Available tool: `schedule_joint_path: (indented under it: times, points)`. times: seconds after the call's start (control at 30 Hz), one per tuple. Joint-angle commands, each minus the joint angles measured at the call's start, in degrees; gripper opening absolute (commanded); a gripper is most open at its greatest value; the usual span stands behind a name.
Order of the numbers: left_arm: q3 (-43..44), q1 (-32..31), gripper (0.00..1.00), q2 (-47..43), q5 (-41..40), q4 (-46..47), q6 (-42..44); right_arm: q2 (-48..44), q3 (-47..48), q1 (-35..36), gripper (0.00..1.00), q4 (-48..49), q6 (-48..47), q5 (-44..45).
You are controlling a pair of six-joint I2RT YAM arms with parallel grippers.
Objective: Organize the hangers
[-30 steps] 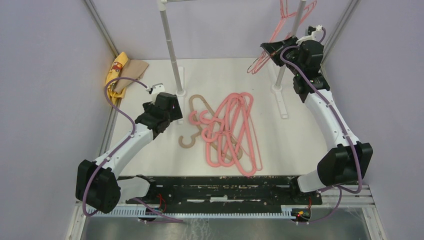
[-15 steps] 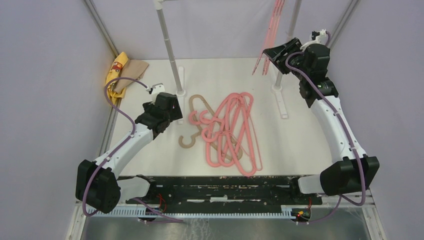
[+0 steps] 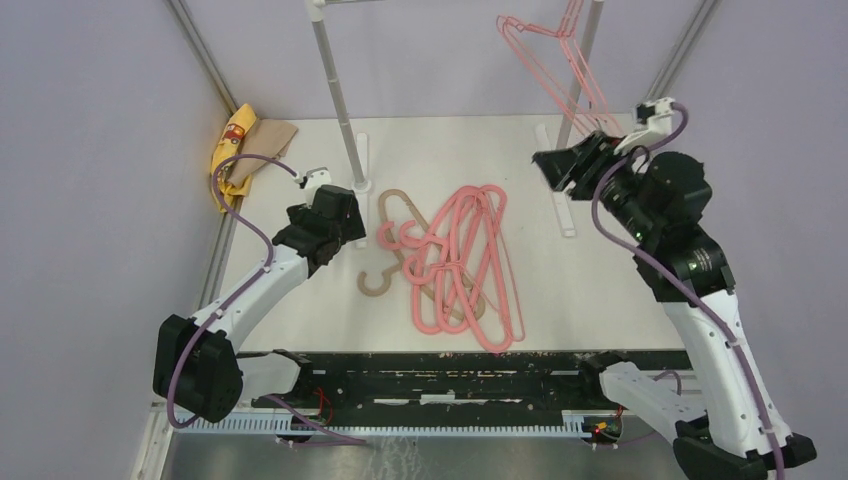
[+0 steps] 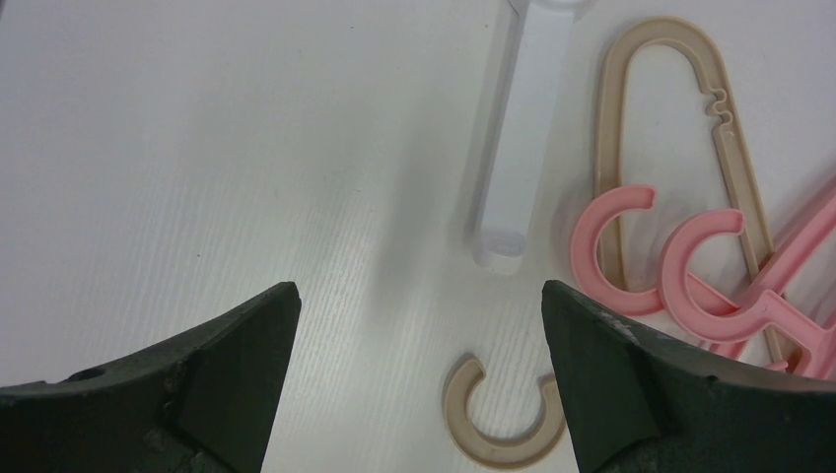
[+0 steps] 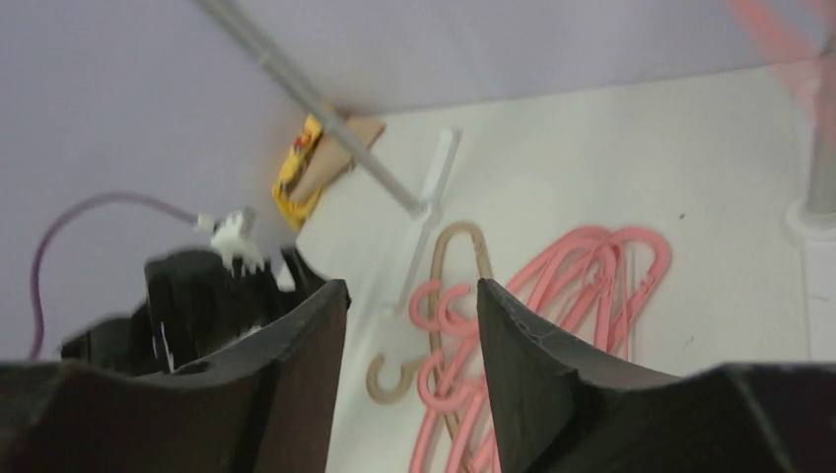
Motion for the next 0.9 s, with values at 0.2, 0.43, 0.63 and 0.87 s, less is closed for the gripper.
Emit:
schedule_joint_path:
  times: [0.2, 0.43, 0.63, 0.87]
  points:
    - [0.36, 0.17, 0.99, 1.63, -1.57, 2.03, 0.1, 2.78, -19.71, 21.7, 0.39, -10.28, -13.72, 3.46]
    - [0.4, 0.21, 0.99, 2.72, -1.16, 2.16, -0.19, 14.33, -29.69, 22.71, 0.37, -2.56, -19.26, -0.99]
    - [-0.33, 0.18, 0.99, 2.28, -1.78, 2.21, -0.03, 18.71, -35.1, 23.13, 0.38, 3.39, -18.02, -2.13]
    - [-0.29, 0.16, 0.99, 3.23, -1.16, 2.38, -0.32, 22.7, -36.89, 23.69, 0.42, 6.56, -18.01, -1.85]
